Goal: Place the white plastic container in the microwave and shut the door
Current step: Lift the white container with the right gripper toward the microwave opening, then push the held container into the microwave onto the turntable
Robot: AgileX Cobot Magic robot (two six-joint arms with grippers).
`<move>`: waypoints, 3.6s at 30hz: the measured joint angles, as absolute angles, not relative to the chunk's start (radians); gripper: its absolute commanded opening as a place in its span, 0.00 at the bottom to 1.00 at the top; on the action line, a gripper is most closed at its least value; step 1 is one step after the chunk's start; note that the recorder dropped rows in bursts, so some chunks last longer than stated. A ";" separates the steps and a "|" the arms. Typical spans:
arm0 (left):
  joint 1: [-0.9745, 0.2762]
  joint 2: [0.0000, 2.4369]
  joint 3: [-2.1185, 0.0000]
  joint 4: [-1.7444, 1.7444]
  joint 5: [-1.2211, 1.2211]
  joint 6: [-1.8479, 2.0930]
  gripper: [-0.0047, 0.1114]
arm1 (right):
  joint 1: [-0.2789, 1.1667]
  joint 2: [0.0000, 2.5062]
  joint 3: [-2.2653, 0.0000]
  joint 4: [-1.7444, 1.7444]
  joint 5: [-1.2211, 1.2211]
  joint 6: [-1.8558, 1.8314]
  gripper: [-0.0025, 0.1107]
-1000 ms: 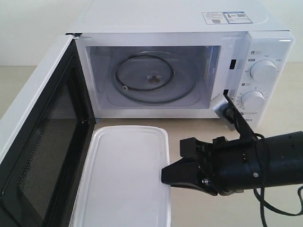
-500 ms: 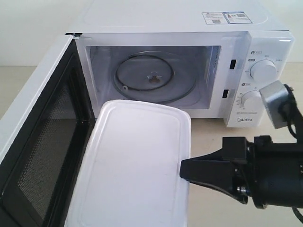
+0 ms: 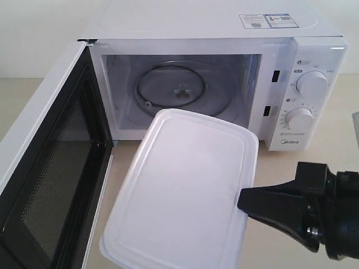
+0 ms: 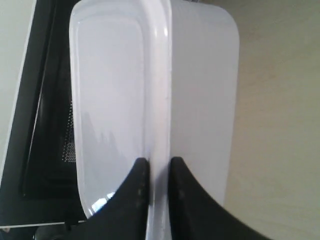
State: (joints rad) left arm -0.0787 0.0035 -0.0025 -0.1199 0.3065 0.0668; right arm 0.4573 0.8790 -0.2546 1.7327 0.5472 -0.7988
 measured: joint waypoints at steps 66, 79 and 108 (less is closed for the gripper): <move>-0.079 0.003 -0.003 -0.120 0.307 0.065 0.08 | 0.913 1.620 -0.639 0.853 -0.669 0.844 0.02; -0.079 0.003 -0.003 -0.120 0.307 0.065 0.08 | 0.859 1.758 -0.808 0.851 -0.624 0.851 0.02; -0.079 0.003 -0.003 -0.120 0.307 0.065 0.08 | 0.759 1.912 -0.926 0.829 -0.718 0.928 0.18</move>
